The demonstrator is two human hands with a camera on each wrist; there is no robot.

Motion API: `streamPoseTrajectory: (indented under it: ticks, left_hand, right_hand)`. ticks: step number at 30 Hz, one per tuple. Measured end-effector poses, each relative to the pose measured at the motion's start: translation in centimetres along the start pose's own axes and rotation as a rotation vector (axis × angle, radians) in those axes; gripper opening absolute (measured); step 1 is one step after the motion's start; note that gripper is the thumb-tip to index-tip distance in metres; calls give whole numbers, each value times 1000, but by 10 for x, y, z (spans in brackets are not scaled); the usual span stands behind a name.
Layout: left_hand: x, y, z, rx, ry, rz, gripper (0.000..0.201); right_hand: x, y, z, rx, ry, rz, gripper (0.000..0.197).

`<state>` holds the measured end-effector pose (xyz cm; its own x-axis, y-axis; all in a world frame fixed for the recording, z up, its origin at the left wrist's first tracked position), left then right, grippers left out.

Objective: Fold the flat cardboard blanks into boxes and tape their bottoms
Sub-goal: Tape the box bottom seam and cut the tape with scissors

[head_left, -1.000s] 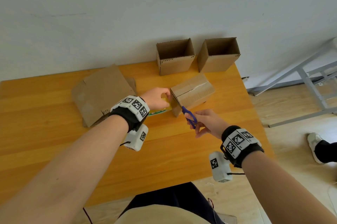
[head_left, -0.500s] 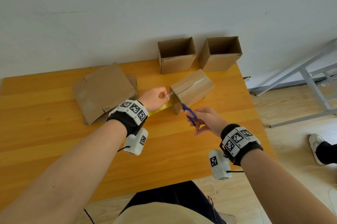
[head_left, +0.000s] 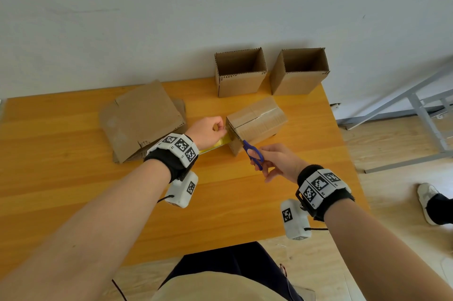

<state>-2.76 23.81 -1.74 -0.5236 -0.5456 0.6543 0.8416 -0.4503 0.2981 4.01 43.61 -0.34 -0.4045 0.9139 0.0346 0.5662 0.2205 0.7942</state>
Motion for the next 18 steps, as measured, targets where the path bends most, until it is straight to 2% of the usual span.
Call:
streamPoseTrajectory:
  ticks: [9, 13, 18]
  left_hand:
    - [-1, -1, 1, 3, -26, 16, 20]
    - [2, -3, 3, -8, -68, 22, 17]
    - [6, 0, 6, -30, -136, -15, 22]
  right_hand:
    - [10, 1, 0, 65, 71, 87, 21]
    - [14, 2, -2, 71, 94, 78, 19]
    - [18, 5, -2, 70, 125, 63, 18]
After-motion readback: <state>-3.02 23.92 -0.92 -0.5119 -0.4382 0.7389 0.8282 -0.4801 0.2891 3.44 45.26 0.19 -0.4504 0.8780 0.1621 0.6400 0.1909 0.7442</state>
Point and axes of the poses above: each hand's wrist, its own y-axis away from the middle knuckle, its own x-axis out of the back of the hand, z = x × y, the point moved 2 cm from there along -y, towards the middle knuckle, and after that the axes turned 10 degrees about -x, right-handed, at the moved point
